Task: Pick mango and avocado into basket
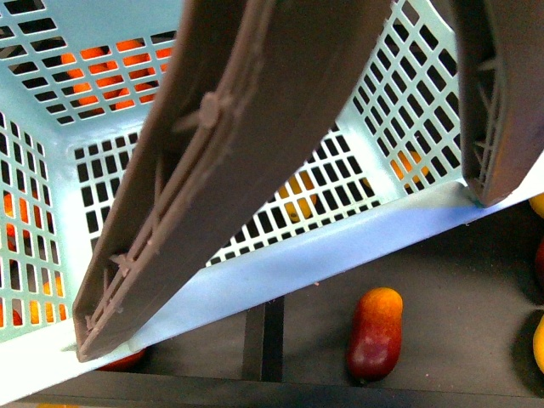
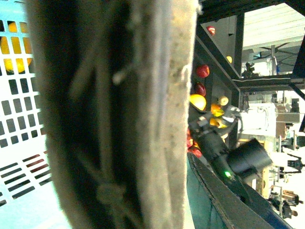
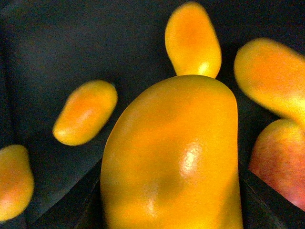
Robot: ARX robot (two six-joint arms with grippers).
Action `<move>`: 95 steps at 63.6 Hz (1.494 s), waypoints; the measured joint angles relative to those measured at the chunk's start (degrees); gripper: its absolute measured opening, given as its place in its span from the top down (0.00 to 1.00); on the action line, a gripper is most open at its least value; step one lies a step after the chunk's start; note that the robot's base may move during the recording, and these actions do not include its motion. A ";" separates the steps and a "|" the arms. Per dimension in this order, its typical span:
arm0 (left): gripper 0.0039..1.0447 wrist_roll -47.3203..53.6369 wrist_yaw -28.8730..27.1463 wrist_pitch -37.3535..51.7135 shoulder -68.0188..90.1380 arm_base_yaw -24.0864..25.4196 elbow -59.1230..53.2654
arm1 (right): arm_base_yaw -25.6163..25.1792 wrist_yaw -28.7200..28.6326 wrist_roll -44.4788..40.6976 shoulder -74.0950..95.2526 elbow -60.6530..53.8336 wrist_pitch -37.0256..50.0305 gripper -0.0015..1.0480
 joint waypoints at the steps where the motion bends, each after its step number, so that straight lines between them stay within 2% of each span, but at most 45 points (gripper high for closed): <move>1: 0.75 0.00 0.00 0.00 0.00 0.00 0.00 | 0.11 -0.13 0.02 -1.20 -0.11 -0.20 0.44; 8: 0.75 0.00 0.00 0.00 0.00 0.00 0.00 | 2.14 -0.70 0.85 -10.86 -0.04 -2.21 0.44; 20: 0.75 0.00 0.00 0.00 0.00 0.00 0.00 | 9.18 0.26 3.45 -20.11 1.49 -3.69 0.44; 26: 0.75 0.00 0.00 0.00 0.00 0.00 0.00 | 14.23 2.21 4.22 -21.51 2.23 -4.39 0.44; 28: 0.75 0.00 0.00 0.00 0.00 0.00 0.00 | 17.70 3.72 4.55 -21.64 2.36 -4.81 0.44; 34: 0.75 0.00 0.00 0.00 0.00 0.00 0.00 | 23.41 5.79 4.57 -21.35 2.36 -5.14 0.44; 51: 0.75 0.00 0.00 0.00 0.00 0.00 0.00 | 35.12 9.42 4.55 -17.46 2.34 -4.28 0.44; 61: 0.75 0.00 -0.02 0.00 0.00 0.00 0.00 | 37.73 10.36 4.37 -13.92 2.34 -3.91 0.44; 79: 0.75 -0.02 0.00 0.00 0.00 0.00 0.00 | 38.45 11.34 4.31 -11.41 2.34 -3.26 0.08; 93: 0.75 -0.04 -0.13 -0.22 0.17 0.00 0.00 | 37.29 14.21 4.31 -14.10 2.34 -3.63 0.08; 95: 0.75 -0.02 -0.26 -0.22 0.17 0.00 0.00 | 37.48 17.31 2.84 -14.38 1.53 -1.07 0.11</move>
